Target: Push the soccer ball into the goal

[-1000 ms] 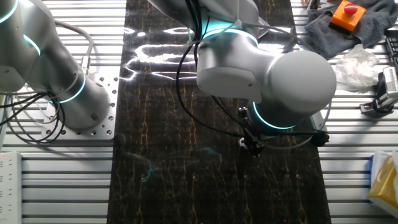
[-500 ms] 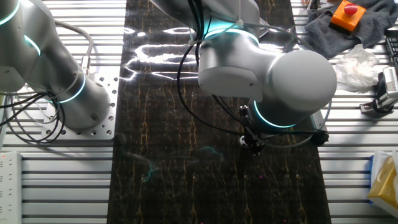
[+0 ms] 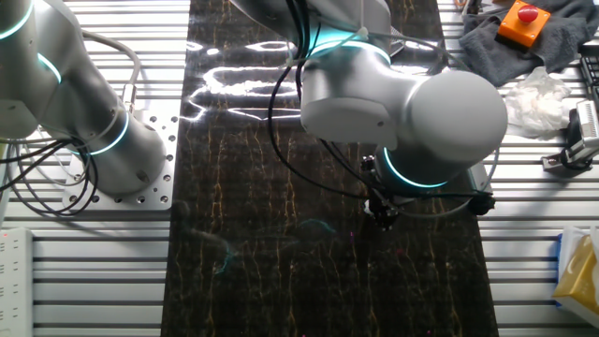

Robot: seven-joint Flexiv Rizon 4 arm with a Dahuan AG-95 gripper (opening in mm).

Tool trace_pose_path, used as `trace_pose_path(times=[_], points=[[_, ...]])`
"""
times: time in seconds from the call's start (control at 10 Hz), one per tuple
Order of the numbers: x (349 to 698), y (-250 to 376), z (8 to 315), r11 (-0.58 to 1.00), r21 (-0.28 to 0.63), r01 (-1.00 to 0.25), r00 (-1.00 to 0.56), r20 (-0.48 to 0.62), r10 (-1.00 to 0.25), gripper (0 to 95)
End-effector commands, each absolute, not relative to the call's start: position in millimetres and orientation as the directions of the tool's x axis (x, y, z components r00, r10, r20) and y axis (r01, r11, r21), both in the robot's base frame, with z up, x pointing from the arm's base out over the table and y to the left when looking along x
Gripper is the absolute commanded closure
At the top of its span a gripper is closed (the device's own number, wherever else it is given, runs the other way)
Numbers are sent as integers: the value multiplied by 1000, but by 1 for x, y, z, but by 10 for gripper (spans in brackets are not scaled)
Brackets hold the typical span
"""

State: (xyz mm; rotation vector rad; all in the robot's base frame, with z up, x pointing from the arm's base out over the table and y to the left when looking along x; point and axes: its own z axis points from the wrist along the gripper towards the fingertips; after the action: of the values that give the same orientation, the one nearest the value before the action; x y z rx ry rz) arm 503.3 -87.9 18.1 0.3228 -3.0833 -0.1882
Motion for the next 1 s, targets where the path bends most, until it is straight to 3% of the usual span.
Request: trace_pose_path(times=[0.1, 1.0], points=[[504, -85, 19, 972, 123, -200, -979, 23, -204, 190], [515, -61, 25, 978, 116, -172, -984, 29, -177, 190]])
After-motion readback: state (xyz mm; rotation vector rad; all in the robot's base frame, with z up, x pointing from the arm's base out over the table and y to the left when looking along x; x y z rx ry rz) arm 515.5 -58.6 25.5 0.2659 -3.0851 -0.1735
